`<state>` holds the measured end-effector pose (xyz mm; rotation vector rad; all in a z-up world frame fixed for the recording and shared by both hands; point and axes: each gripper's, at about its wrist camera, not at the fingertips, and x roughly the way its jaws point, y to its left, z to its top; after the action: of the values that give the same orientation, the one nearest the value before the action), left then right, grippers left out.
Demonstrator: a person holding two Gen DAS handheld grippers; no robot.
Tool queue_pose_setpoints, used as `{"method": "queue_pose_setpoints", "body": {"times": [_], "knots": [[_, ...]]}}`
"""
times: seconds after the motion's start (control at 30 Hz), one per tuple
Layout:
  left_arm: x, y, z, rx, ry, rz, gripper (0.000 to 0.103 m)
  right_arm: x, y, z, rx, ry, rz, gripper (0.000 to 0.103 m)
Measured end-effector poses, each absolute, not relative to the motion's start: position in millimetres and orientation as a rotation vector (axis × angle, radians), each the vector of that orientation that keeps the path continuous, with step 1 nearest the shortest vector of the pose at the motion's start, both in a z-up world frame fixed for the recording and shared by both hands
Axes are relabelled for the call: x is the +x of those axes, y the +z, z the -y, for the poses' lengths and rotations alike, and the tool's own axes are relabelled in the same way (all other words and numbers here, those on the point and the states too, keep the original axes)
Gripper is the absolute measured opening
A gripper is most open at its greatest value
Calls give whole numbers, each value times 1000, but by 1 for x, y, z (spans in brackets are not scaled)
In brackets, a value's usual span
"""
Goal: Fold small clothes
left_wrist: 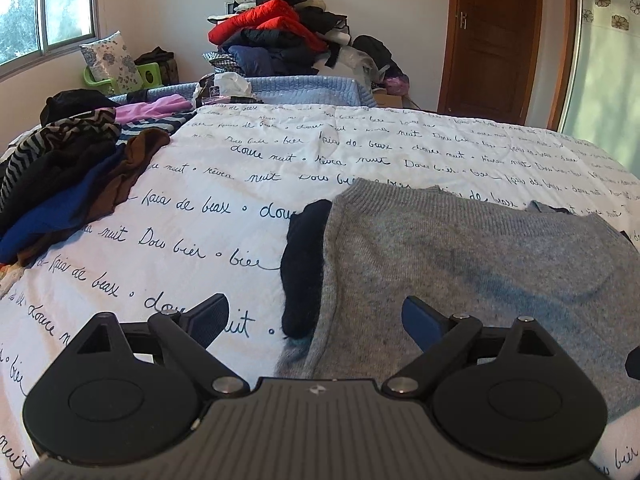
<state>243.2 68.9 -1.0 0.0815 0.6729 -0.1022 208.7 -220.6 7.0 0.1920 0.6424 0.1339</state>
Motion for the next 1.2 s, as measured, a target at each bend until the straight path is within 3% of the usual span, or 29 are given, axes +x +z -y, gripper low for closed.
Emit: {"method": "queue_pose_setpoints", "body": {"times": [0.3,0.87,1.2], "knots": [[233,-4,-93,29,-103,-698,92,182,-3,168,-44,194,-617,91],[182,-21,-85,22,-78,-686,92,155,-32,145,-117,242,-654,91],[201,-12,-92,44,-32,-683,93,152,-35,125,-243,243,-601,91]]}}
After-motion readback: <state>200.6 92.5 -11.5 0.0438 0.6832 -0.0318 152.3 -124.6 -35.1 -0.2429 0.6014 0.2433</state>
